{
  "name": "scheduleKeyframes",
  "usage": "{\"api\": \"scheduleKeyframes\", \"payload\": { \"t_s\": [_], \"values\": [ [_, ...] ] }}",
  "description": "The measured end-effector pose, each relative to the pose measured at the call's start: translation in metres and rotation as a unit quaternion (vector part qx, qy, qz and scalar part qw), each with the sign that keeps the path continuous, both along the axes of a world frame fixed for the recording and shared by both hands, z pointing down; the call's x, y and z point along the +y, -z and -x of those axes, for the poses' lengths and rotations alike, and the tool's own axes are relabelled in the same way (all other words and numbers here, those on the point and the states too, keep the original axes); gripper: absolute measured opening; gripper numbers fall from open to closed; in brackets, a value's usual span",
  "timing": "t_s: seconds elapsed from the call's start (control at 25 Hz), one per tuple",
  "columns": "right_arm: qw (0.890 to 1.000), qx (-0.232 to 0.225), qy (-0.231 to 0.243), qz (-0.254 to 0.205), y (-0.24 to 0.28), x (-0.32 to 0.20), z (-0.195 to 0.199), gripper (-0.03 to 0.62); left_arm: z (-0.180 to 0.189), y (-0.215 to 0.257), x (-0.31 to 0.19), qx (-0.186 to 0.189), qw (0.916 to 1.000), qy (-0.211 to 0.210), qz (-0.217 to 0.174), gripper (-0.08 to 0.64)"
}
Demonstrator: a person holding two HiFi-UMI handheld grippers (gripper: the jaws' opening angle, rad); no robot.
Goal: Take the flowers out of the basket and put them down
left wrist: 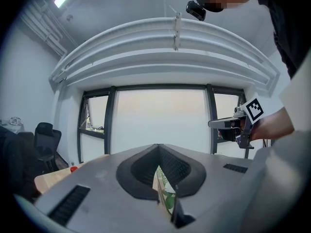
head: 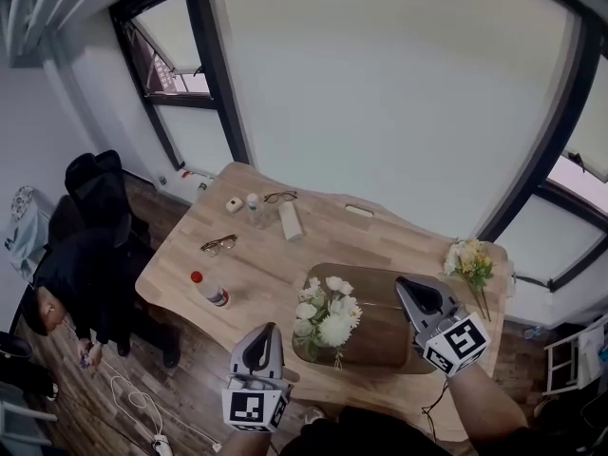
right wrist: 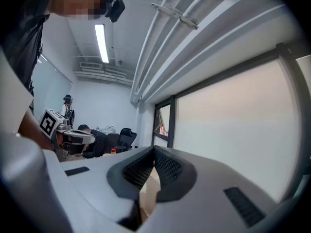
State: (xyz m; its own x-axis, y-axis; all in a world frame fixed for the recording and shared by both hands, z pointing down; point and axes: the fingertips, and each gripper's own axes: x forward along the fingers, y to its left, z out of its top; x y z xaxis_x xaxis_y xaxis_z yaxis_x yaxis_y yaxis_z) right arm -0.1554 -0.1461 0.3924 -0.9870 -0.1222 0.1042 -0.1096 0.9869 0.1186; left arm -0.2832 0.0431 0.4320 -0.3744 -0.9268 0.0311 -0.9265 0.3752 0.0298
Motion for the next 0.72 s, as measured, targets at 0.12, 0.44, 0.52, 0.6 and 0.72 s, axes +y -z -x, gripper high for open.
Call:
{"api": "scheduleKeyframes", "payload": {
  "t_s": [0.12,0.44,0.52,0.6,0.72],
  "values": [
    [1.0,0.003,0.015,-0.005,-0.01,-0.003,0.012,0.021,0.004,-0.002,0.0,0.0,0.9999,0.01,0.005,0.002],
    [0.999,0.018,0.033,0.024,-0.042,-0.01,0.039,0.021,0.009,-0.011,0.001,0.004,0.9995,0.023,0.021,0.002],
    [0.999,0.032,0.034,0.027,-0.056,-0.012,0.044,0.021,0.008,-0.013,0.002,0.005,0.9994,0.025,0.025,0.002],
    [0.998,0.046,0.033,0.036,-0.07,-0.014,0.047,0.021,0.008,-0.015,0.004,0.007,0.9992,0.028,0.028,0.002],
    [0.996,0.061,0.033,0.049,-0.086,-0.016,0.053,0.021,0.011,-0.018,0.007,0.01,0.9989,0.033,0.031,0.002]
  ]
}}
